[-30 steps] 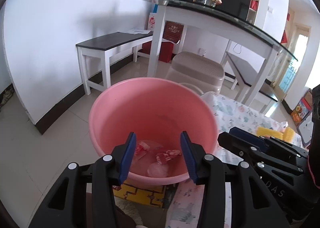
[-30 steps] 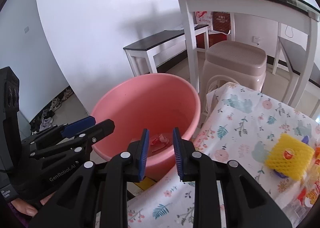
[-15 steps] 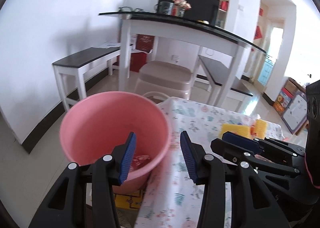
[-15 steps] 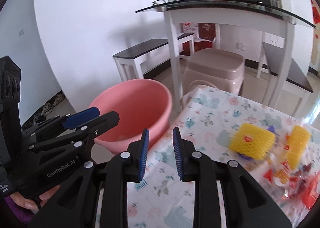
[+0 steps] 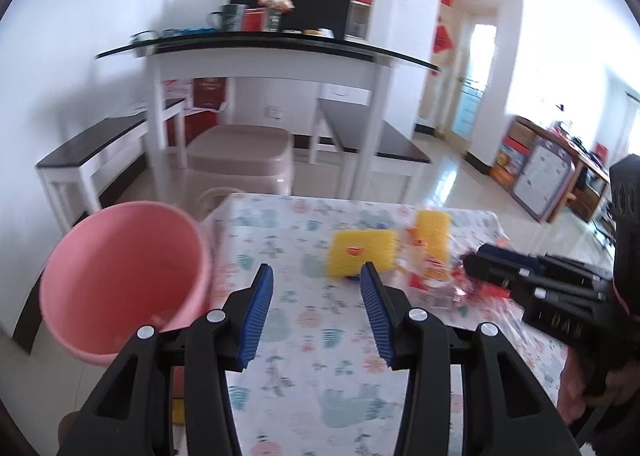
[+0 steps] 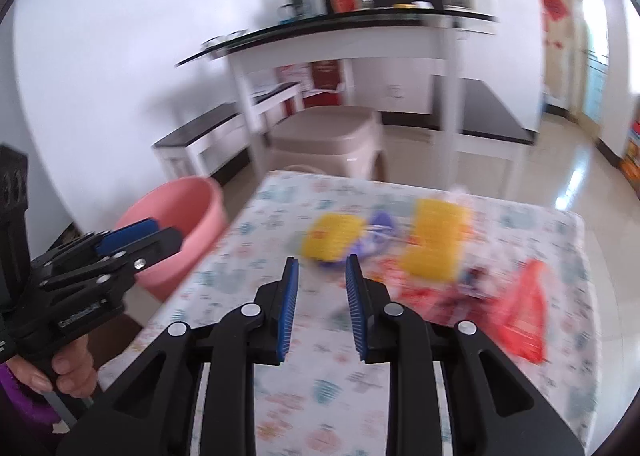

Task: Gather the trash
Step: 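Move both grippers back over the trash pile on the table, then grasp the white snack wrapper with the left gripper while the right gripper grasps the red plastic bag, then carry both items over the pink bucket and open both grippers to drop them, then move both grippers back toward the remaining yellow mesh sleeves on the table, then grasp a yellow mesh sleeve with the left gripper while the right gripper grasps another, then carry both yellow mesh sleeves over the pink bucket and open both grippers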

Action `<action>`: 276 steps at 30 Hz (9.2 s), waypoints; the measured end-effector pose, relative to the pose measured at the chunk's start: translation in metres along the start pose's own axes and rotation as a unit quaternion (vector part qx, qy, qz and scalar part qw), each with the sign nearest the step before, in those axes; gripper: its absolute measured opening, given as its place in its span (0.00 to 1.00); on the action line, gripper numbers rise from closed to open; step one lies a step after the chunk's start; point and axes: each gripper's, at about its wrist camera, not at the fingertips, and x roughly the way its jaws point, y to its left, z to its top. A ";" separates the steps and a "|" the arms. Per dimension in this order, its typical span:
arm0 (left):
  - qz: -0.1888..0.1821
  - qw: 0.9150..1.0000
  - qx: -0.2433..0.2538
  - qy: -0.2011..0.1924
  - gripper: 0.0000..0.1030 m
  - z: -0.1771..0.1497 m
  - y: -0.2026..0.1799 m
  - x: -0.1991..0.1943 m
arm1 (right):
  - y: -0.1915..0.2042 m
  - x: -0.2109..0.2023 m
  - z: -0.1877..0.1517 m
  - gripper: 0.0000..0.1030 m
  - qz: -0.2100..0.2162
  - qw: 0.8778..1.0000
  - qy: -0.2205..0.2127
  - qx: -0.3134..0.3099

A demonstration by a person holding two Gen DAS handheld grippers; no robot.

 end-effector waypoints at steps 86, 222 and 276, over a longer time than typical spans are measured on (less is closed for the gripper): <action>-0.044 0.998 0.040 -0.024 0.00 0.011 -0.044 -0.002 | -0.026 -0.034 0.012 0.00 -0.004 0.998 -0.061 0.019; 0.006 0.998 0.011 0.066 0.07 -0.001 -0.030 0.097 | -0.092 0.058 -0.006 0.21 0.024 0.995 0.028 0.091; 0.015 0.999 -0.016 -0.033 0.07 0.011 -0.010 -0.009 | -0.002 -0.002 0.017 0.07 0.019 0.997 -0.068 0.010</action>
